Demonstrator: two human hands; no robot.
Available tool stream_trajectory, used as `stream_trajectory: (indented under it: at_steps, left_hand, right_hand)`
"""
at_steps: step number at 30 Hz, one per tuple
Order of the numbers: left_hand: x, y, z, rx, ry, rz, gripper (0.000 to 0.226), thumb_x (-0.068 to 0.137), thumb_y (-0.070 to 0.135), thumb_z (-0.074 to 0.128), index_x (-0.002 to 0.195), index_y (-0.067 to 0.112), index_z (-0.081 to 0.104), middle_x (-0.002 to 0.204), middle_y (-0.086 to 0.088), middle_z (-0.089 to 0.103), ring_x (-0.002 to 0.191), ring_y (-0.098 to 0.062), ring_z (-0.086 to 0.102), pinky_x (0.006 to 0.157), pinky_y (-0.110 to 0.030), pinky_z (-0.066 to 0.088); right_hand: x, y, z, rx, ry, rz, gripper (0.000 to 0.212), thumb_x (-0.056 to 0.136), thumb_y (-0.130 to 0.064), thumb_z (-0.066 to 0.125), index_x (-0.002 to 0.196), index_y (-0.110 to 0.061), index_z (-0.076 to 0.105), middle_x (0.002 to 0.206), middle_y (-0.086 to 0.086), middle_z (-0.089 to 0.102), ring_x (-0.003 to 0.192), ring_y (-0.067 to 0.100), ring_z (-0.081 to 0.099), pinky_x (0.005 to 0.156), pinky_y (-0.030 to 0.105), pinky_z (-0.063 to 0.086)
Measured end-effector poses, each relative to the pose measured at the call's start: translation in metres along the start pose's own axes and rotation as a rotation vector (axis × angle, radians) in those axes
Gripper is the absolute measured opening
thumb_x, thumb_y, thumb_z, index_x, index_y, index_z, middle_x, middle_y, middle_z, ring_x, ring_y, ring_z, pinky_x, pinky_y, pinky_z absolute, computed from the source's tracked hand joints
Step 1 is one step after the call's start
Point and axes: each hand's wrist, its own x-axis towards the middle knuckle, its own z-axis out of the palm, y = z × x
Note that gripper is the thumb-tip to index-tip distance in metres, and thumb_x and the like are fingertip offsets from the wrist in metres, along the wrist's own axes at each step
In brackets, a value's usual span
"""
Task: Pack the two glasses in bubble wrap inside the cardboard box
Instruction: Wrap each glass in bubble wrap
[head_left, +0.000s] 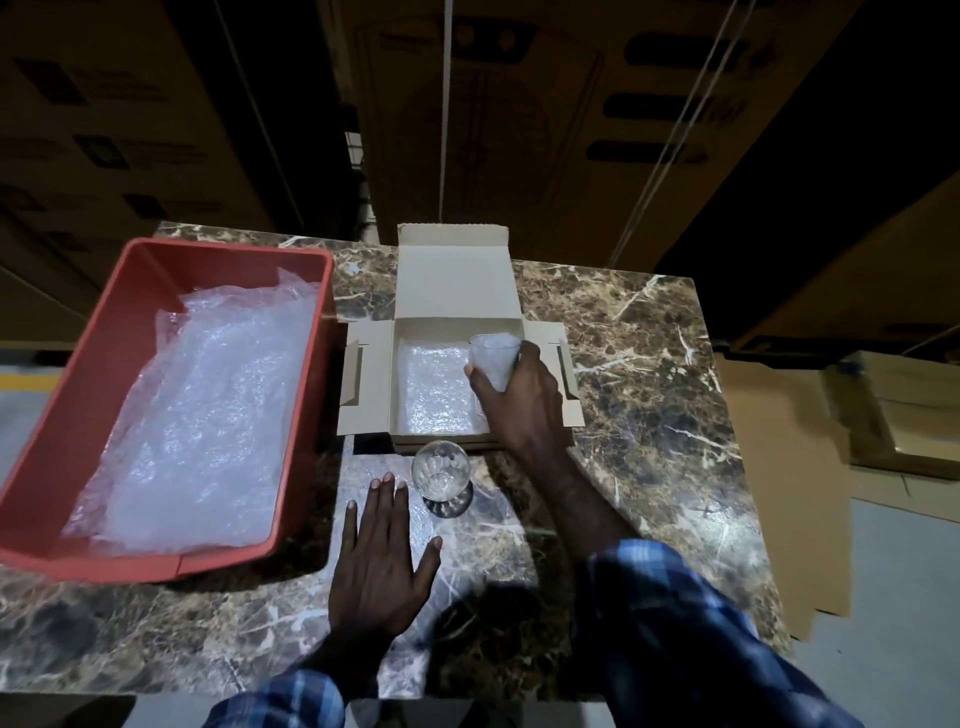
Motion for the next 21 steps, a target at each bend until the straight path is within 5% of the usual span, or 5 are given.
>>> stream_trajectory:
  at_steps: [7, 13, 17, 21]
  left_hand:
    - [0.001, 0.0, 0.0, -0.02, 0.035, 0.006, 0.076, 0.098, 0.054, 0.037, 0.152, 0.001, 0.035, 0.164, -0.015, 0.022, 0.154, -0.025, 0.016, 0.122, -0.053, 0.02]
    - [0.001, 0.0, -0.002, -0.019, 0.005, 0.002, 0.077, 0.098, 0.055, 0.036, 0.154, 0.002, 0.031, 0.165, -0.013, 0.018, 0.154, -0.024, 0.013, 0.122, -0.052, 0.018]
    - [0.001, 0.0, -0.002, -0.009, -0.019, -0.005, 0.078, 0.098, 0.055, 0.035, 0.156, 0.004, 0.028, 0.166, -0.012, 0.015, 0.154, -0.023, 0.012, 0.123, -0.051, 0.017]
    - [0.001, 0.0, -0.003, -0.007, -0.032, -0.007, 0.078, 0.098, 0.056, 0.034, 0.156, 0.004, 0.027, 0.166, -0.012, 0.014, 0.154, -0.023, 0.011, 0.123, -0.051, 0.017]
  right_hand:
    - [0.025, 0.002, 0.024, -0.271, -0.167, 0.041, 0.073, 0.098, -0.046, 0.057, 0.145, 0.004, 0.029, 0.136, 0.023, 0.054, 0.124, 0.04, 0.054, 0.095, 0.041, 0.046]
    - [0.03, 0.005, 0.028, -0.436, -0.21, -0.027, 0.058, 0.097, -0.042, 0.06, 0.132, 0.003, 0.045, 0.128, 0.016, 0.06, 0.117, 0.032, 0.06, 0.087, 0.033, 0.048]
    - [0.035, 0.004, 0.031, -0.532, -0.212, -0.063, 0.071, 0.099, -0.041, 0.058, 0.144, 0.007, 0.033, 0.133, 0.018, 0.057, 0.121, 0.032, 0.058, 0.091, 0.034, 0.048]
    - [0.034, 0.007, 0.037, -0.666, -0.117, -0.162, 0.071, 0.096, -0.037, 0.064, 0.148, -0.003, 0.028, 0.125, 0.02, 0.056, 0.104, 0.031, 0.064, 0.074, 0.034, 0.051]
